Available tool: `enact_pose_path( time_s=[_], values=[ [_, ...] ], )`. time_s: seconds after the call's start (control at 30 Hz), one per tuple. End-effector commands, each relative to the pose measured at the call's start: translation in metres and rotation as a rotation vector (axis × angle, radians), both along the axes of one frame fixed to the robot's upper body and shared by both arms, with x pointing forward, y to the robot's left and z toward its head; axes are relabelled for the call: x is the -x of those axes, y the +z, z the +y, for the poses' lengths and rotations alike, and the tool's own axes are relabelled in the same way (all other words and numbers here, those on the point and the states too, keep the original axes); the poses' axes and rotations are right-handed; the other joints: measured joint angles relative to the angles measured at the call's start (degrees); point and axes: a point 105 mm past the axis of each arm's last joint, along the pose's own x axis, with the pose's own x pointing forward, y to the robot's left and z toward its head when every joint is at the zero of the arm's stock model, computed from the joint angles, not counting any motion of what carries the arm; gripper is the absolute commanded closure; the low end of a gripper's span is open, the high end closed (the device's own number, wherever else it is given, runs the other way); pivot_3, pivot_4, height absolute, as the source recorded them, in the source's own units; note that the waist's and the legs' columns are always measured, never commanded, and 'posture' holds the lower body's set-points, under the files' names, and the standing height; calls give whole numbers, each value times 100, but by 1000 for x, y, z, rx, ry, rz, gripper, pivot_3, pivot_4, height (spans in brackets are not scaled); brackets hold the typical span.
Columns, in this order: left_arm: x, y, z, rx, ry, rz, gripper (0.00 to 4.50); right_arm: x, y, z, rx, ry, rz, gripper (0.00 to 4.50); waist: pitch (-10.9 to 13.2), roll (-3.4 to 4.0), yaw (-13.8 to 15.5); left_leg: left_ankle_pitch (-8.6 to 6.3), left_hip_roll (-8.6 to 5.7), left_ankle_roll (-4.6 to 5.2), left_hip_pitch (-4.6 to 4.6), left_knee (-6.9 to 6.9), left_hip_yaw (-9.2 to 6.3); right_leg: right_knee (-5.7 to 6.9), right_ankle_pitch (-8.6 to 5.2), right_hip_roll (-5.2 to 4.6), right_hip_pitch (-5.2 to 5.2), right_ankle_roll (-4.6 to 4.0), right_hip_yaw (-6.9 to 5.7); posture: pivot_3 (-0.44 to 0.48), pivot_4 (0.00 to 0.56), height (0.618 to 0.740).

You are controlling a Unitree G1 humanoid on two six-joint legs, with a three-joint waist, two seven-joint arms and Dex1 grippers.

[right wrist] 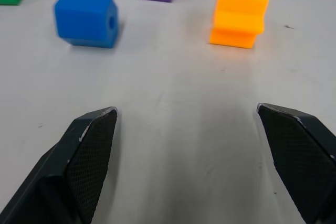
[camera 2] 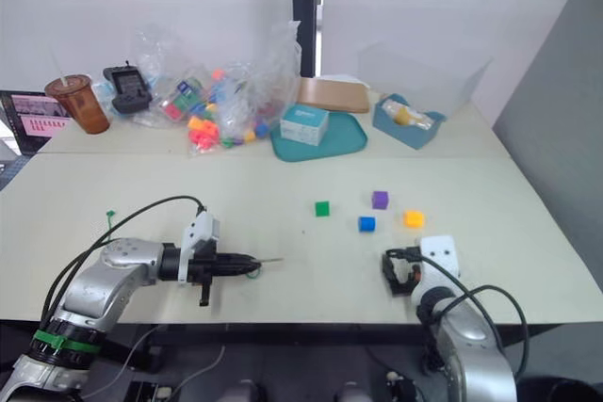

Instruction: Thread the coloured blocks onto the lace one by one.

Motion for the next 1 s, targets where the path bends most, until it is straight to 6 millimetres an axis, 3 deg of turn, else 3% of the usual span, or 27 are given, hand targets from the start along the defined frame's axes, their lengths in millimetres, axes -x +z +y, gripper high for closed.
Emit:
enact_pose_path(
  time_s=[0.03, 0.23, 0.5, 0.6, 0.83, 1.0],
  values=[
    [4, 5, -1, -45, -28, -18, 4500, -16, 8, -11, 26, -73, -73, 12, 0, 0, -7, 0, 0, 0, 2, -1, 1, 1, 0, 0, -1, 0, 0, 0, 150, 740],
    [6, 6, -5, -90, -27, 2, 4500, -51, 10, -22, 35, -155, -100, 12, 0, 0, -16, 0, 0, 0, 2, -3, 2, 1, 0, 0, 0, 0, 2, 0, 150, 740],
    [9, 6, -7, -104, -32, 1, 4500, -78, 10, -30, 51, -216, -117, 12, 0, 0, -23, 1, 0, -2, 3, -3, 3, 1, 0, 0, 0, -1, 4, 0, 150, 740],
    [9, 5, -8, -100, -32, 0, 4500, -82, 12, -27, 34, -191, -133, 747, 0, 0, -13, 1, 0, -2, 2, -3, 3, 2, 1, 0, 0, -1, 4, 0, 150, 740],
    [8, 5, -8, -97, -25, -3, 4500, -82, 12, -23, 12, -182, -136, 3182, 0, 0, 12, 1, 0, -2, 1, -3, 3, 1, 1, -1, 0, -1, 4, 0, 150, 740],
    [7, 5, -8, -99, -25, -7, 4500, -72, 23, -23, -23, -206, -192, 3282, 0, 0, 18, 1, 0, -2, 0, -3, 2, 1, 0, -1, 0, -1, 5, 0, 150, 740]
  ],
)
